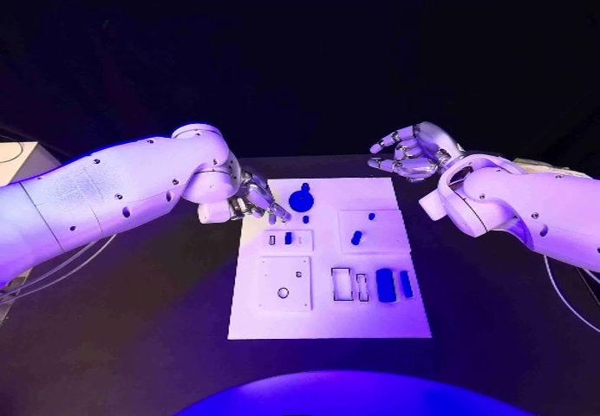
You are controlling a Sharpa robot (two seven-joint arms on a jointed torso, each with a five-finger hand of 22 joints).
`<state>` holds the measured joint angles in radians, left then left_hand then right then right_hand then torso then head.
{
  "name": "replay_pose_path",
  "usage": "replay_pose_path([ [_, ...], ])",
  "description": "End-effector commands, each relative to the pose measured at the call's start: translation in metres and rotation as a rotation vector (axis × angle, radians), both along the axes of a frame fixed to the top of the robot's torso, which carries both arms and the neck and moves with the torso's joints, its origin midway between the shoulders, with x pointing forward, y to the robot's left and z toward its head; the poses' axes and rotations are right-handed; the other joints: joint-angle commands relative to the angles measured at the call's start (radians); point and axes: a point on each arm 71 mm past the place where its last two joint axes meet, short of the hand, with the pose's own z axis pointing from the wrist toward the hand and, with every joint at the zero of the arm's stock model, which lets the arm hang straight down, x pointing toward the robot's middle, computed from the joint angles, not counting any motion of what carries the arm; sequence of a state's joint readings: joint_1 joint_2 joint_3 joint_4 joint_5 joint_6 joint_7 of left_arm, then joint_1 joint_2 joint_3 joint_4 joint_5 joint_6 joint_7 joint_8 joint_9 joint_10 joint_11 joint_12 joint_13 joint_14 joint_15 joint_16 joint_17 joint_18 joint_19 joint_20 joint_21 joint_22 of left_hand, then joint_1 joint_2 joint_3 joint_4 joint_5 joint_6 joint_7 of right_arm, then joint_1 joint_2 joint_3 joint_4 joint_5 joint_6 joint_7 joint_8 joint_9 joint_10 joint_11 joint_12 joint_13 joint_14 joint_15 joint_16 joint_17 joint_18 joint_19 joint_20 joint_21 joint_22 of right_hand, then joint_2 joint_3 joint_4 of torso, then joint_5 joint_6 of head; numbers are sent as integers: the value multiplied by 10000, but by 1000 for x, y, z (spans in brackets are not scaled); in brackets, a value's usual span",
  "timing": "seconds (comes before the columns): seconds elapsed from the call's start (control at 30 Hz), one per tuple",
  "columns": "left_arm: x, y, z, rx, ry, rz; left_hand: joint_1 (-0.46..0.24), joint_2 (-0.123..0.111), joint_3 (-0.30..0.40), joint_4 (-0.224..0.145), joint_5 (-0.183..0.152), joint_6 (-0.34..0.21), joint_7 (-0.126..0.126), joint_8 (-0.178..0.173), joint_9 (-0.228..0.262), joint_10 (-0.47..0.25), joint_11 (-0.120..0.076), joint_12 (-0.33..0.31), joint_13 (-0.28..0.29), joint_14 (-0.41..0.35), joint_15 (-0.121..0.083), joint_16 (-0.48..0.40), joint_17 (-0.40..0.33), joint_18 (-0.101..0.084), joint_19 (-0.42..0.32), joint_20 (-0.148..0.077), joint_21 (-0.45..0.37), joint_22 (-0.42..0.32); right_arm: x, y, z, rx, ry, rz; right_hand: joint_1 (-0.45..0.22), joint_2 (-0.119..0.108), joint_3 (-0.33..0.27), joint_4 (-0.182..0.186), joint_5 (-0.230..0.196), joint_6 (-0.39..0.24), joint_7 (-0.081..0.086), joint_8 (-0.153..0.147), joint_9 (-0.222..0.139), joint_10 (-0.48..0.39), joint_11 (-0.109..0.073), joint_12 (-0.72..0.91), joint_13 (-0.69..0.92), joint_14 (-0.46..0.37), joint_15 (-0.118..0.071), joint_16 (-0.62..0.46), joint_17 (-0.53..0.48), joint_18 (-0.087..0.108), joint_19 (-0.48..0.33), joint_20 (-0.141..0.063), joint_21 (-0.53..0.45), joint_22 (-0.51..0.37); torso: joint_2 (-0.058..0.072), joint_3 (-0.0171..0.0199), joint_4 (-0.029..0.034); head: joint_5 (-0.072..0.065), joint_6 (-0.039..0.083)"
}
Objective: Assemble the parts on the task board
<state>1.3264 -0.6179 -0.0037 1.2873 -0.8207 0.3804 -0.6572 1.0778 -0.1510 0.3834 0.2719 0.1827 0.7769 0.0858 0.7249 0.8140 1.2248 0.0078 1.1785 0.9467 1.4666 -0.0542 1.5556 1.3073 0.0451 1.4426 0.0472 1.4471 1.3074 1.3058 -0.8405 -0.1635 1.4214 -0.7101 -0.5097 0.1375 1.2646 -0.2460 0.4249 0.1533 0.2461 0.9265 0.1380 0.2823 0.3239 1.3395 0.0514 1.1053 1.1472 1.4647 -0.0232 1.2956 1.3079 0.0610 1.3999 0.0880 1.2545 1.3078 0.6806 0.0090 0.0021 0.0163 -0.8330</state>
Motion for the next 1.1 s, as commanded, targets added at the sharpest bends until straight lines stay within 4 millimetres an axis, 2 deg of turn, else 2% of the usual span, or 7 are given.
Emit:
replay_pose_path([
  [0.03, 7, 2, 7, -298, -410, 93, 321, 134, 56, -10, 126, -81, 30, -202, -172, -115, 74, -23, -55, 929, 85, -35, 2361, 73, -53, 68, -31, 395, 0, 1, 0, 18, -19, 162, -89, 34, -11, 70, -14, -78, -11, 45, 11, -64, -13, -62, -8, -39, 42, -51, 24, 179, -78, -4, -69, 169, 9, 1, 6, 45, 76],
  [0.07, 10, 3, 9, -301, -606, 153, 498, 221, 176, -43, 150, -55, 25, -248, -229, -97, 71, 18, -18, 939, 87, -18, 2384, 66, -29, 84, -10, 435, 0, 1, 0, 19, -20, 163, -89, 34, -11, 70, -14, -78, -11, 45, 11, -64, -13, -62, -8, -39, 42, -51, 24, 179, -78, -4, -69, 169, 15, -3, 4, 51, 95],
  [0.17, 20, 8, 13, -191, -1194, 376, 574, 218, 236, -48, 156, -56, 32, -295, -277, -71, 74, 55, 18, 951, 89, 2, 2413, 58, -2, 91, 13, 475, 0, 2, -1, 16, -19, 173, -89, 34, -11, 70, -14, -78, -11, 45, 11, -64, -13, -62, -8, -39, 42, -51, 24, 179, -78, -4, -69, 169, 24, -25, -4, 42, 156],
  [0.33, 33, 12, 14, 5, -1500, 636, 468, 82, 156, 95, 95, -26, 75, -358, -354, -75, 111, 72, 7, 950, 118, -1, 2408, 57, 3, 111, 14, 481, 0, 2, -1, 14, -15, 191, -89, 34, -11, 70, -14, -78, -11, 45, 11, -64, -13, -62, -8, -39, 42, -51, 24, 179, -78, -4, -69, 169, 24, -12, -14, 80, 191],
  [0.6, 46, 16, 10, 567, -1393, 838, 258, 23, 4, 187, 75, -42, 126, -448, -441, -128, 159, 50, -62, 938, 158, -21, 2377, 64, -14, 143, -4, 456, 0, 3, -1, 15, -10, 203, -77, 41, -10, 74, 1, -84, -13, 47, 12, -66, -16, -78, -17, -41, 40, -57, 20, 179, -79, -3, -68, 172, 39, -4, -17, 71, 209],
  [0.97, 57, 24, 5, 874, -1249, 1140, 245, 28, -9, 183, 77, -43, 129, -456, -450, -136, 162, 48, -66, 942, 163, -13, 2389, 63, -14, 148, -4, 457, 0, 4, -1, 21, -12, 208, -77, 41, -10, 74, 1, -84, -13, 47, 12, -66, -16, -78, -17, -41, 40, -57, 20, 179, -79, -3, -68, 172, 48, 1, -31, 66, 175],
  [1.1, 59, 24, 2, 909, -1177, 1125, 128, 30, -97, 195, 62, -27, 139, -473, -477, -156, 175, 49, -78, 941, 178, -13, 2388, 63, -14, 164, -4, 463, 0, 4, -1, 25, -15, 214, -77, 41, -10, 74, 1, -84, -13, 47, 12, -66, -16, -78, -17, -41, 40, -57, 20, 179, -79, -3, -68, 172, 38, 4, -17, 69, 152],
])
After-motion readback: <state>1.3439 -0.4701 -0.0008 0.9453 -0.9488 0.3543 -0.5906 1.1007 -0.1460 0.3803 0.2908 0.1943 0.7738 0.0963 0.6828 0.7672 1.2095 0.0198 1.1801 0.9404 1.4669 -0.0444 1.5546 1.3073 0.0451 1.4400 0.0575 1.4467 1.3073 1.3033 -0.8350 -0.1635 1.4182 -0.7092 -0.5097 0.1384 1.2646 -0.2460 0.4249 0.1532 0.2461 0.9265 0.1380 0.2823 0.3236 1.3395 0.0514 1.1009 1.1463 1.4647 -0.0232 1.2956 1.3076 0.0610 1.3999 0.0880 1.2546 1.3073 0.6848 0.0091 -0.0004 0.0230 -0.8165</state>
